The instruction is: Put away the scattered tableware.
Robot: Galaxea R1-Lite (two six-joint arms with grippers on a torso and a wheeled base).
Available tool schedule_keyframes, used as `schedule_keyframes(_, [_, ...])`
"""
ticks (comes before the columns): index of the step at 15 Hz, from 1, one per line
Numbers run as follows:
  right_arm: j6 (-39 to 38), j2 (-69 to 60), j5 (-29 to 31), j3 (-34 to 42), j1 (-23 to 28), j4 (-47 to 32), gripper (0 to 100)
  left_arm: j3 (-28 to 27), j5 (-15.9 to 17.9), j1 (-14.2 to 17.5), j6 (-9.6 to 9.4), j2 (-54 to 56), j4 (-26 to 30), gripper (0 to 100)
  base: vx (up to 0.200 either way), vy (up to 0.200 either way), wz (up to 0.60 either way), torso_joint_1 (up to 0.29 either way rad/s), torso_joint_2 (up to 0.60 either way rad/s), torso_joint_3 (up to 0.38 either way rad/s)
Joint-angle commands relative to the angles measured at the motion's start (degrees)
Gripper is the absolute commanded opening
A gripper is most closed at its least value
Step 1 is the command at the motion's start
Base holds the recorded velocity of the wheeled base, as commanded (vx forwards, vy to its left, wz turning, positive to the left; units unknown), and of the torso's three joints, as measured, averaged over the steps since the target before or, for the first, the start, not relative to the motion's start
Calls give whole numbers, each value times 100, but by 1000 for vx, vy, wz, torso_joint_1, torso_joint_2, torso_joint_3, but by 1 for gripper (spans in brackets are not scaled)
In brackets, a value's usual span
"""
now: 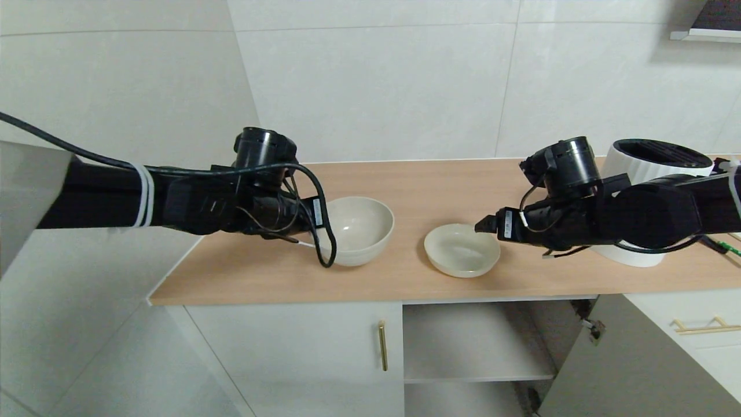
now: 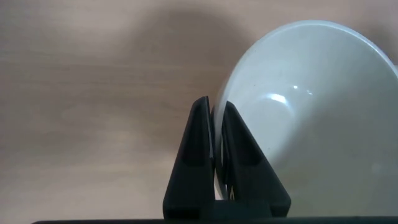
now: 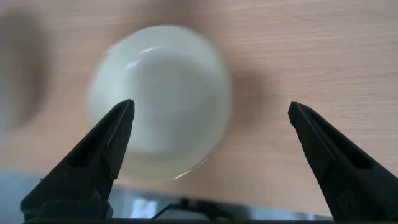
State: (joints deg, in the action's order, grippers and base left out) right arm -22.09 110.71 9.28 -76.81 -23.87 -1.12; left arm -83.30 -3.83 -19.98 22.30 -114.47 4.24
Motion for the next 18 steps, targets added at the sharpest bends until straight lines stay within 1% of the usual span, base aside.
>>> schedule_keyframes(1, [3, 310, 197, -88, -4, -11, 100, 244, 14, 12, 12, 689, -2, 0, 0, 0, 0, 0, 0, 0])
schedule_keyframes(3, [3, 495, 329, -176, -4, -11, 100, 323, 14, 56, 12, 900, -2, 0, 0, 0, 0, 0, 0, 0])
schedule_keyframes(9, [3, 776, 470, -273, -4, -11, 100, 367, 14, 73, 12, 935, -81, 0, 0, 0, 0, 0, 0, 0])
schedule_keyframes(10, [3, 794, 479, -273, -4, -2, 0, 367, 14, 73, 12, 935, -81, 0, 0, 0, 0, 0, 0, 0])
schedule_keyframes(15, [-6, 855, 479, -334, -48, 7, 0, 367, 14, 73, 12, 979, -81, 0, 0, 0, 0, 0, 0, 0])
schedule_keyframes(18, [-85, 750, 479, -334, -65, -2, 0, 560, 22, 73, 12, 1181, -90, 0, 0, 0, 0, 0, 0, 0])
